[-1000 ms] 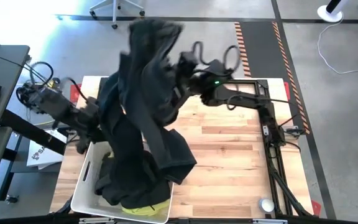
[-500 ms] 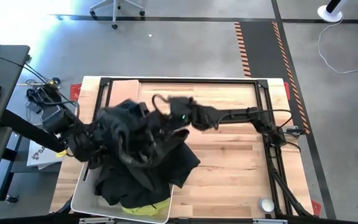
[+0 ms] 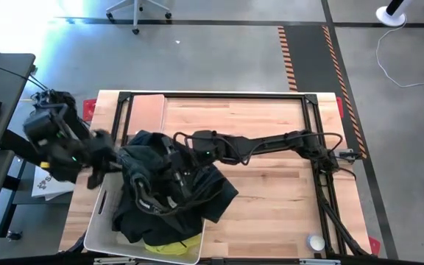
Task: Sort clothes
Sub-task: Put the dark blue pants into the white bin
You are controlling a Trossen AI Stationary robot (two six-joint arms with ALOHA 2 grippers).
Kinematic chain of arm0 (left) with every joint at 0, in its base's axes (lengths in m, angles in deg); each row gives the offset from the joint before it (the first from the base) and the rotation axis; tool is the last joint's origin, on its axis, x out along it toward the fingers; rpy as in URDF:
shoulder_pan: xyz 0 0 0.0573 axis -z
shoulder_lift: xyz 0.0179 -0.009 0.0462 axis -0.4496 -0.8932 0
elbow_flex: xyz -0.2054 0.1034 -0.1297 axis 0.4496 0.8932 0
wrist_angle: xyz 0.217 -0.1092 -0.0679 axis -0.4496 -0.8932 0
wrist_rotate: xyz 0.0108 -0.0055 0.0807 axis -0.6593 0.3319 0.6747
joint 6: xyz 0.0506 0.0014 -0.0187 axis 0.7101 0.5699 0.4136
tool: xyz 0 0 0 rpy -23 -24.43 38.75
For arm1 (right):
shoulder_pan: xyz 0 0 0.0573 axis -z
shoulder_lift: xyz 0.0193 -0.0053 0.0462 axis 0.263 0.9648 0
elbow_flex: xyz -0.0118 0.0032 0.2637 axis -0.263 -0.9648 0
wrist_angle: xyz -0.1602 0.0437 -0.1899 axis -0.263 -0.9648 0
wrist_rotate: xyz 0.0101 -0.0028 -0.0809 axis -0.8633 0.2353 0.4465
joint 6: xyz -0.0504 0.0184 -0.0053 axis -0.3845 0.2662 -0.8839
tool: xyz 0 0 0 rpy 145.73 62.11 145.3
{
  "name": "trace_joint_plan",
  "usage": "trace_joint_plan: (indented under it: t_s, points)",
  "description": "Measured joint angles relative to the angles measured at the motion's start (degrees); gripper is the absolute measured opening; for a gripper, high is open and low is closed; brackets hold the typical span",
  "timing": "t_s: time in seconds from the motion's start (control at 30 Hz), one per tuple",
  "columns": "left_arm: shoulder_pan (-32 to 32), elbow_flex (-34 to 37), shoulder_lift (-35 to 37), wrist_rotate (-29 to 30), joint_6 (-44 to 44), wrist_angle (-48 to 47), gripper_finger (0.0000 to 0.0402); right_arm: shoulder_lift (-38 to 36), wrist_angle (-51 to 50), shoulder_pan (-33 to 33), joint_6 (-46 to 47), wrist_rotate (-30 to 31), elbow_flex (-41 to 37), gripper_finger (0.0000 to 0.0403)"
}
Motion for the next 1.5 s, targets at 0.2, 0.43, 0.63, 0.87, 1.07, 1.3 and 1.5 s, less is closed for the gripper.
trace_joint_plan:
  t_s: [0.2, 0.43, 0.63, 0.87, 1.07, 1.3, 1.5]
  points:
    - [0.0, -9.0, 0.4, 20.1, 14.2, 4.4, 0.0126, 6.9, 3.6, 0.1, 3.1, -0.3, 3.9, 0.0044]
    - [0.0, -11.4, 0.0, 28.6, 27.3, 19.4, 0.0126, 12.0, -1.2, 0.0, 1.4, 0.1, 8.3, 0.0055]
    - [0.0, -11.4, -3.0, 31.0, 27.3, 23.6, 0.0126, 10.1, -7.5, -0.7, -1.4, -0.7, 10.2, 0.0123]
    - [-0.2, -11.4, -7.7, 31.4, 27.1, 24.0, 0.0126, 2.8, -20.1, -2.3, -5.0, -2.7, 10.2, 0.022]
    - [-2.1, -11.4, -10.5, 33.2, 27.1, 23.5, 0.0126, -6.2, -36.3, -5.4, -8.3, 3.6, 10.2, 0.0232]
    - [-16.8, -11.4, -10.6, 27.1, 31.9, 22.2, 0.0109, -15.4, -54.0, -11.6, -8.4, 24.0, 10.2, 0.0231]
    - [-40.1, -11.4, -11.5, 12.5, 41.1, 18.9, 0.0044, -20.0, -62.6, -16.1, -2.2, 37.1, 10.3, 0.0231]
